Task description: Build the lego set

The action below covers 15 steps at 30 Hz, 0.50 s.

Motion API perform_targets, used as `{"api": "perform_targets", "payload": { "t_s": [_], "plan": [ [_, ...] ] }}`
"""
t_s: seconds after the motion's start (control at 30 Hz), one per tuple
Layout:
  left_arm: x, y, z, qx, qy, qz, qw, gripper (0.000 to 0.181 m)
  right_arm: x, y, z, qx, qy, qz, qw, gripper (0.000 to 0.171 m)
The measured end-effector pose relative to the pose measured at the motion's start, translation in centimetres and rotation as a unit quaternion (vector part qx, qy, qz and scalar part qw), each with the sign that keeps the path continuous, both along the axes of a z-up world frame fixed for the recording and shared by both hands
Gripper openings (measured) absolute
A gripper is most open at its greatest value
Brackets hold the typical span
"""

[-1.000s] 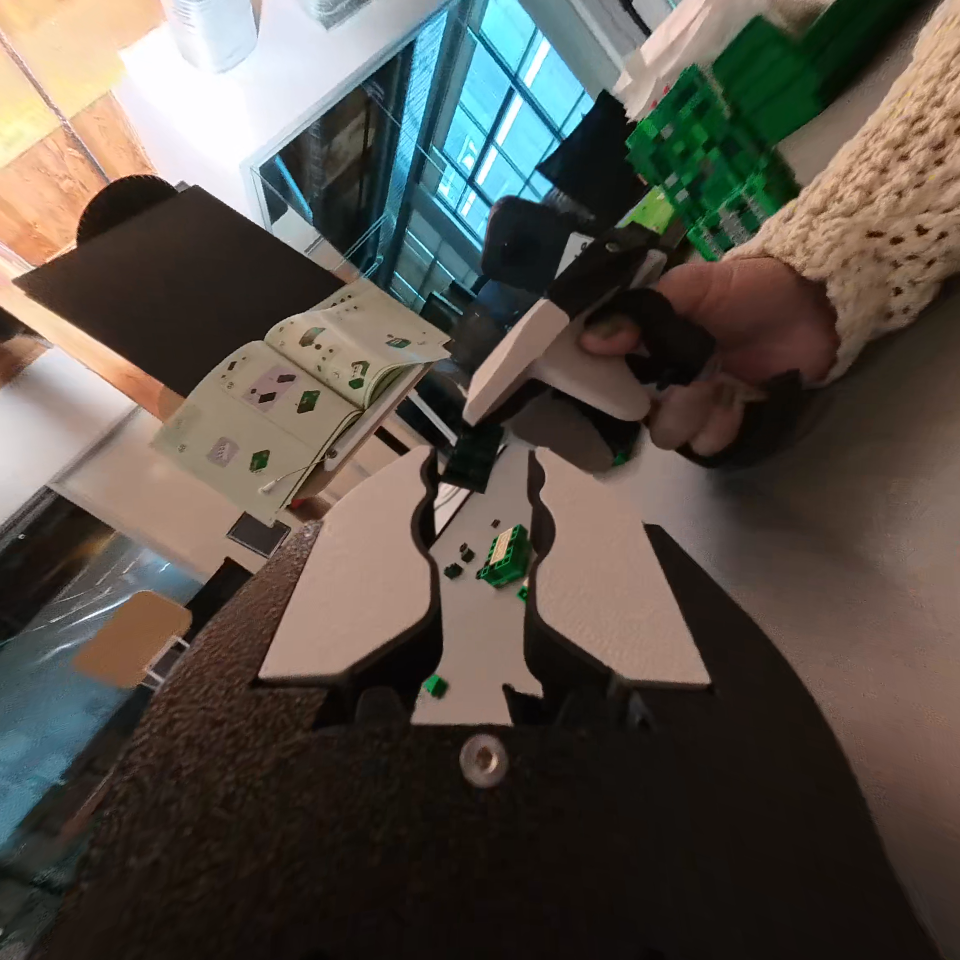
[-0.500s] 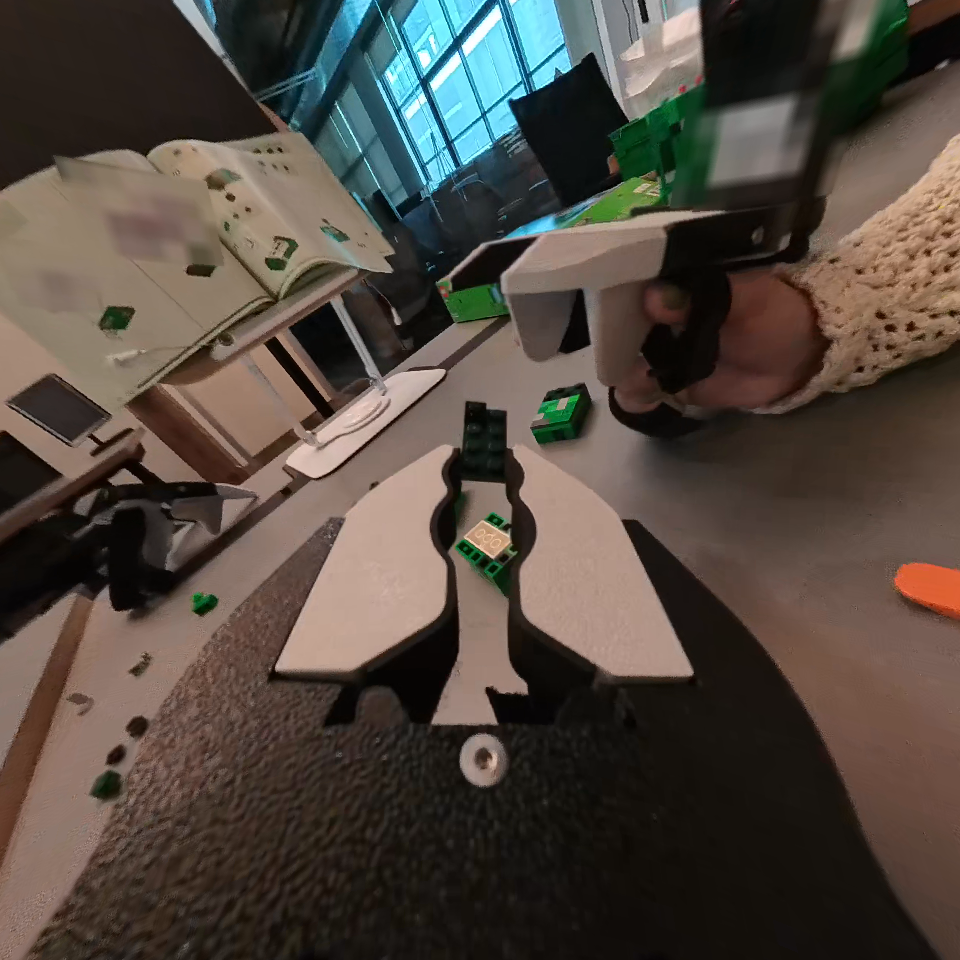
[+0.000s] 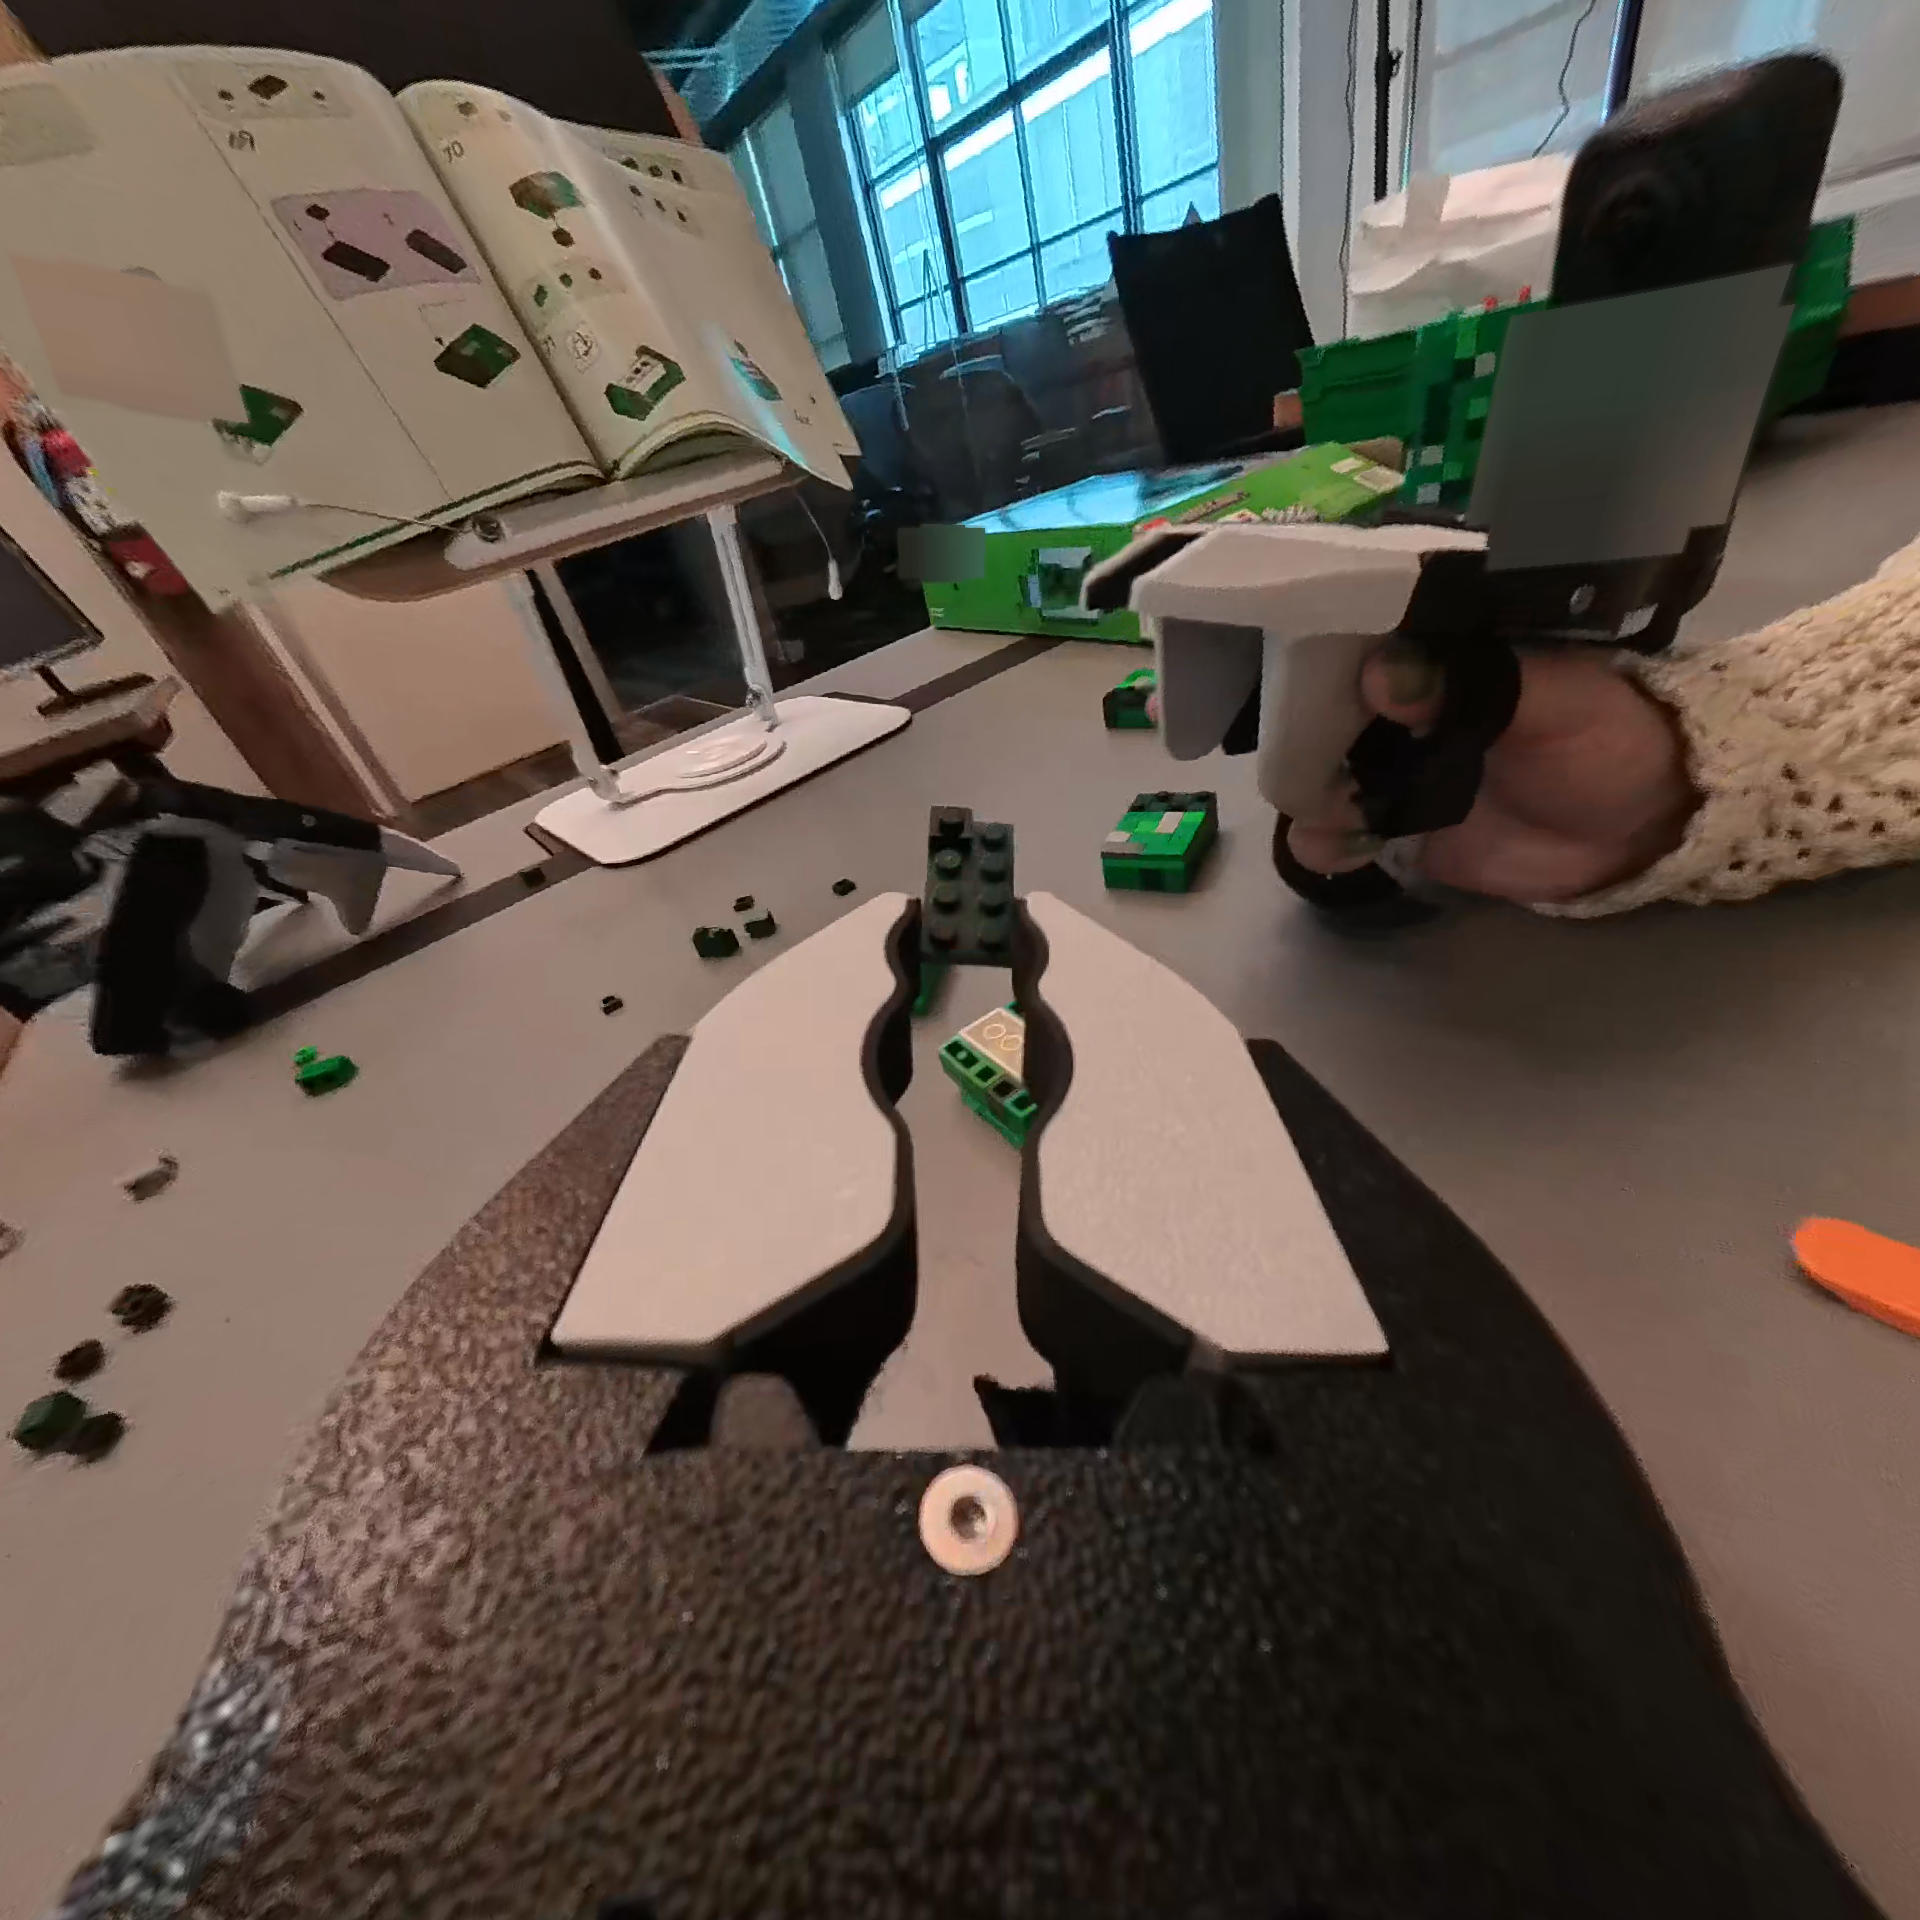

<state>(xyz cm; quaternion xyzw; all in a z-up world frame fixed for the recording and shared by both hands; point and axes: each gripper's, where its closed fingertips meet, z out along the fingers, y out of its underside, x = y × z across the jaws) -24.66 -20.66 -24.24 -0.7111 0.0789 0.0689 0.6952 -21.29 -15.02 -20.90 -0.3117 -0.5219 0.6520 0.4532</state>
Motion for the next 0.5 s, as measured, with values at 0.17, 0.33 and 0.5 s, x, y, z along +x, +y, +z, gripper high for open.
{"api": "perform_targets", "payload": {
  "t_s": [0.17, 0.33, 0.5],
  "plan": [
    [-2.3, 0.6, 0.1, -0.007, -0.058, 0.022, 0.998, 0.016, -0.3, 0.9, 0.0, 0.001, 0.001, -0.023, 1.000, 0.007],
    [-7.3, 2.5, 1.7, 0.003, -0.033, 0.084, 0.996, 0.015, -0.3, 1.2, -0.1, 0.001, -0.002, -0.030, 1.000, 0.006],
    [-10.5, 5.9, 1.3, -0.007, 0.007, 0.075, 0.997, 0.016, -0.4, 1.3, -0.3, 0.021, -0.005, -0.047, 0.999, 0.006]
  ]
}}
